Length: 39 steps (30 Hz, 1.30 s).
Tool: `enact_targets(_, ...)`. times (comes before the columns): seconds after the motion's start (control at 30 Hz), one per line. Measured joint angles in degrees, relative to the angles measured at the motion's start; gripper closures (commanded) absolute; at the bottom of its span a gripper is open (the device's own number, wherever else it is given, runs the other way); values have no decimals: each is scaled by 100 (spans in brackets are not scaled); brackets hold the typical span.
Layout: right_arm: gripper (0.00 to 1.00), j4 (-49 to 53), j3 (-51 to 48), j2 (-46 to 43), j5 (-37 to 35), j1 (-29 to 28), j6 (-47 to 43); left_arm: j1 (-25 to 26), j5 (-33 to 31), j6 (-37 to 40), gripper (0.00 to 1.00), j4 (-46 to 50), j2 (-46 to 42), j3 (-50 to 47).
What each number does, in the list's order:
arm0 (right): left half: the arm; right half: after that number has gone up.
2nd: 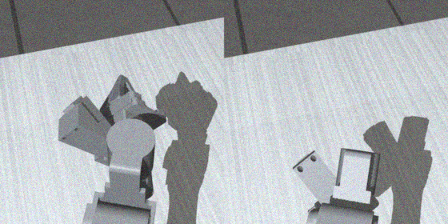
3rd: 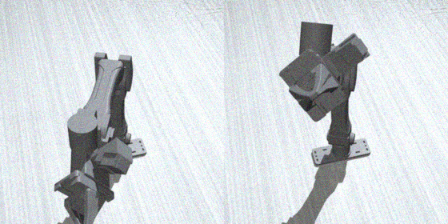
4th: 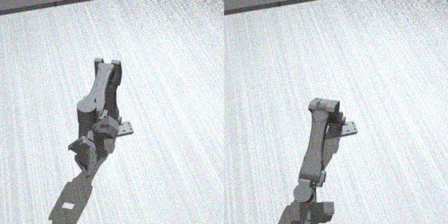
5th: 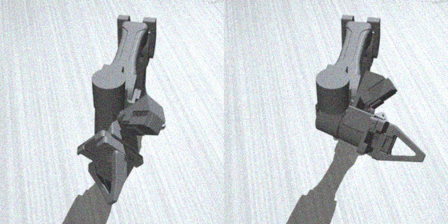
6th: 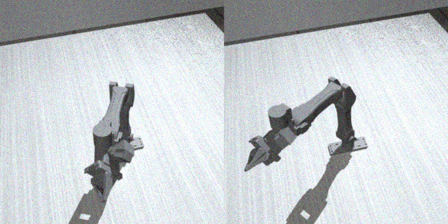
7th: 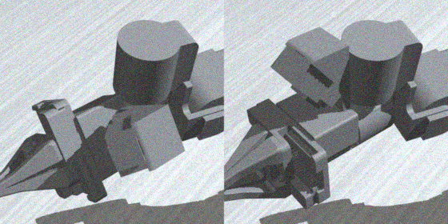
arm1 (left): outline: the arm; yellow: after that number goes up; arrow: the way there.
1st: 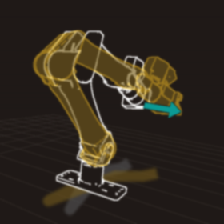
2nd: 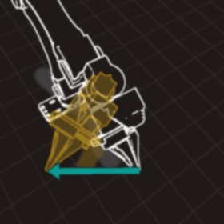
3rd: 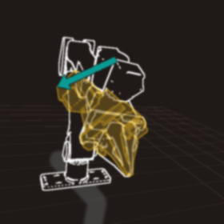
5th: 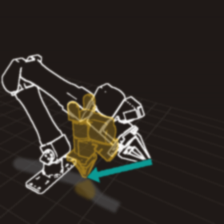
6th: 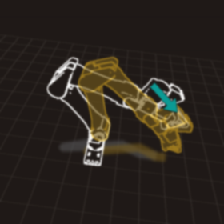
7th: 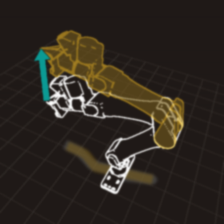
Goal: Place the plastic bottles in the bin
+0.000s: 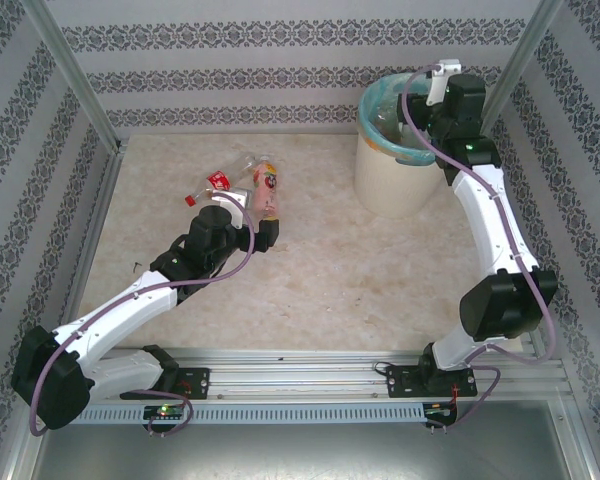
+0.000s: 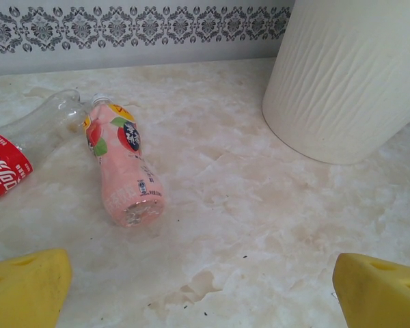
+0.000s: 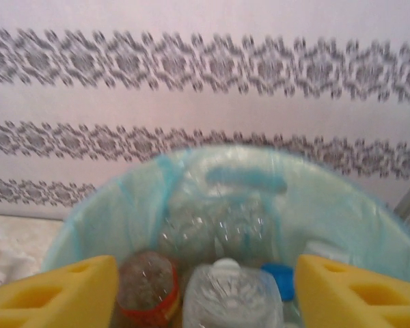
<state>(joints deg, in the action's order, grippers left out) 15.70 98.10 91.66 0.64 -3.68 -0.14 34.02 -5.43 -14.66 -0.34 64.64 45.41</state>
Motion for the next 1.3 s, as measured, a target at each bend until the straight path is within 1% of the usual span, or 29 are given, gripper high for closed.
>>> enact_targets(0.2, 54, 59, 247, 98, -24, -57, -55, 0, -28, 0, 2, 0, -33, 0)
enact_targets(0.47, 64, 748, 588, 1021, 50, 17, -20, 0, -92, 0, 2, 0, -210, -13)
enact_targets(0.67, 70, 876, 470, 938, 197, 63, 61, 0, -109, 0, 2, 13, -256, -83)
enact_targets(0.87, 72, 730, 20, 675, 313, 168, 155, 0, -107, 0, 1, 20, -238, -83)
enact_targets(1.13, 76, 457, -197, 640, 339, 221, 179, 0, -105, 0, 1, 17, -173, -83)
enact_targets(1.3, 76, 284, -348, 586, 352, 247, 212, 0, -107, 0, 1, 22, -170, -83)
